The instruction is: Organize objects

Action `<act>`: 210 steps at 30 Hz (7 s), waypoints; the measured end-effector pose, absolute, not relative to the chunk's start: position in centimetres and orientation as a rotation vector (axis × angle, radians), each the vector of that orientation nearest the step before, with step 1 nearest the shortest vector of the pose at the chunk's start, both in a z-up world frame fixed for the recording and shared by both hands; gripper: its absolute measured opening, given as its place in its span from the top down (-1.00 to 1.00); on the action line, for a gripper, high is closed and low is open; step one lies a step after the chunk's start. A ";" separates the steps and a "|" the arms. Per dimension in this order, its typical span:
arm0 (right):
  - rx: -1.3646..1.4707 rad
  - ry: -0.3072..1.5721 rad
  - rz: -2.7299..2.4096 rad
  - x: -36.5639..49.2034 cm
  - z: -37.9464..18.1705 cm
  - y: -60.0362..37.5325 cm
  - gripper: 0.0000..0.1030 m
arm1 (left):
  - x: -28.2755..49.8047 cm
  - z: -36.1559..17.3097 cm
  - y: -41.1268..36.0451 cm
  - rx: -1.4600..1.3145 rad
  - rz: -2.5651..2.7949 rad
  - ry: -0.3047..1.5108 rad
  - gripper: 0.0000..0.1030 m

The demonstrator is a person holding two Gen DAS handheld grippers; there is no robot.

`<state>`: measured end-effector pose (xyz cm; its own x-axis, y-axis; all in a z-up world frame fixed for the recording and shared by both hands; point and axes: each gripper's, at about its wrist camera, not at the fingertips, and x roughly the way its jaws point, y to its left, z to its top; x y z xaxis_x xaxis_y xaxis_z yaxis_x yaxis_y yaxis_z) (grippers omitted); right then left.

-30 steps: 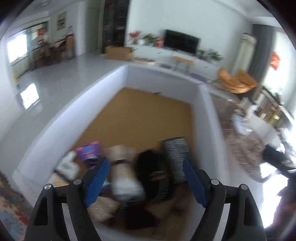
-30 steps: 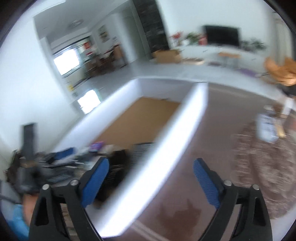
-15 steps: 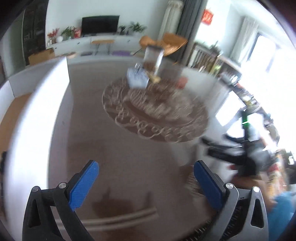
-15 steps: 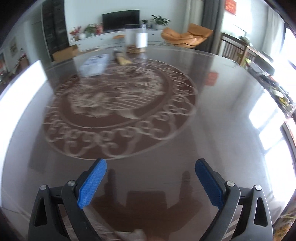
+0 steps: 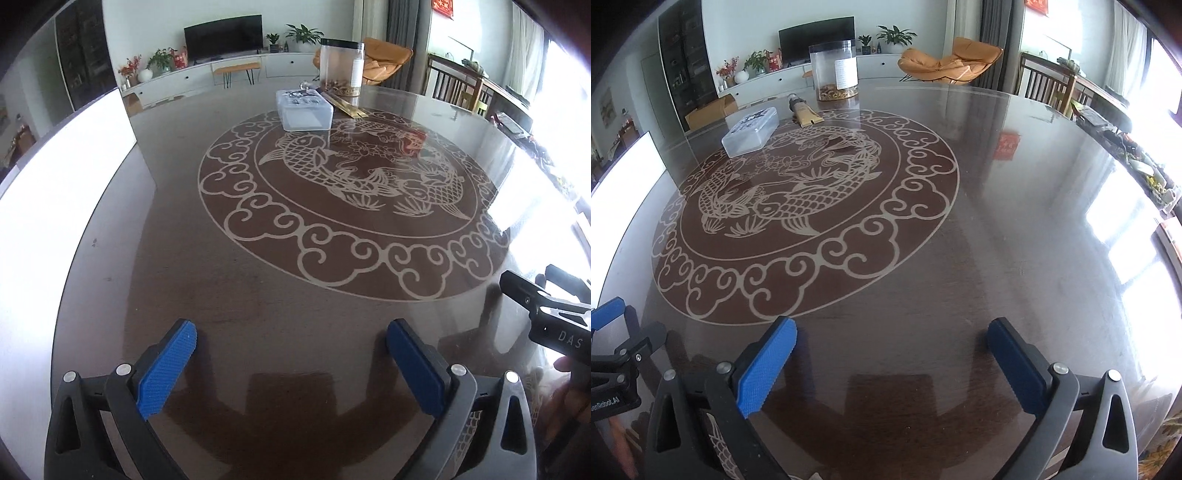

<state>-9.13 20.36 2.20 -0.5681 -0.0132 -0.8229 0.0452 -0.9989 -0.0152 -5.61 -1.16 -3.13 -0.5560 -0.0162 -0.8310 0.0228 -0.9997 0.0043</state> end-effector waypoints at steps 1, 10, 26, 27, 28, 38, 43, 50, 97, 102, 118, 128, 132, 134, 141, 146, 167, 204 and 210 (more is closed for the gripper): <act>1.444 0.053 -2.754 -9.0 2.3 20.3 -1.00 | -5.6 -3.2 -1.2 1.468 -2.752 0.011 -1.00; 1.443 0.052 -2.755 -8.8 2.3 20.3 -1.00 | -5.6 -2.9 -1.1 1.468 -2.754 0.009 -1.00; 1.443 0.052 -2.755 -8.9 2.3 20.2 -1.00 | -6.0 -2.4 -1.0 1.537 -2.737 0.007 -1.00; 1.443 0.052 -2.755 -8.9 2.3 20.2 -1.00 | -6.4 -2.3 -0.8 1.555 -2.734 0.000 -1.00; 1.443 0.051 -2.755 -8.9 2.3 20.3 -1.00 | -7.0 -2.4 -0.7 1.572 -2.736 -0.008 -1.00; 1.443 0.051 -2.755 -8.9 2.2 20.2 -1.00 | -19.7 -0.9 -1.2 1.646 -2.746 0.205 -1.00; 1.444 0.051 -2.755 -9.0 2.2 20.2 -1.00 | -26.9 -0.1 -1.0 1.571 -2.729 0.109 -1.00; 1.443 0.051 -2.755 -9.0 2.2 20.1 -1.00 | -35.1 -2.0 -2.6 1.629 -2.561 0.119 -1.00; 1.436 0.175 -2.453 -37.7 2.2 8.9 -0.99 | -12.7 -2.4 -8.6 1.348 -2.704 0.062 -0.34; 1.400 0.237 -2.509 -40.6 2.7 5.7 0.28 | -12.7 -2.4 -8.6 1.347 -2.704 0.063 -0.34; 1.318 0.223 -2.607 -15.5 2.7 14.8 0.45 | -12.2 -2.3 -8.4 1.362 -2.721 0.049 -0.34; 1.276 0.201 -2.707 -3.2 3.2 16.0 0.41 | -6.2 -2.2 -4.1 1.377 -2.775 -0.030 -0.37; 1.316 0.170 -2.723 -4.8 3.4 17.1 -0.47 | -7.1 -2.7 -5.6 1.439 -2.696 0.075 -1.00; 1.386 0.101 -2.679 -5.7 2.8 17.6 -1.00 | -7.1 -2.8 -5.5 1.431 -2.699 0.059 -1.00; 1.402 0.126 -2.658 -5.7 2.4 17.3 -1.00 | -6.9 -3.2 -5.5 1.432 -2.701 0.060 -1.00; 1.402 0.126 -2.658 -5.7 2.3 17.3 -1.00 | -6.9 -3.2 -5.5 1.432 -2.701 0.061 -1.00; 1.401 0.127 -2.656 -5.8 2.3 17.3 -1.00 | -6.9 -1.6 -8.0 1.570 -2.798 0.492 -1.00; 1.194 -0.043 -2.413 -3.7 16.2 10.1 0.48 | 5.4 12.8 -15.4 0.935 -2.967 0.325 -0.20; 1.026 -0.079 -2.137 -1.6 21.0 -2.4 0.48 | 7.7 13.1 -26.3 0.973 -2.673 0.294 -0.20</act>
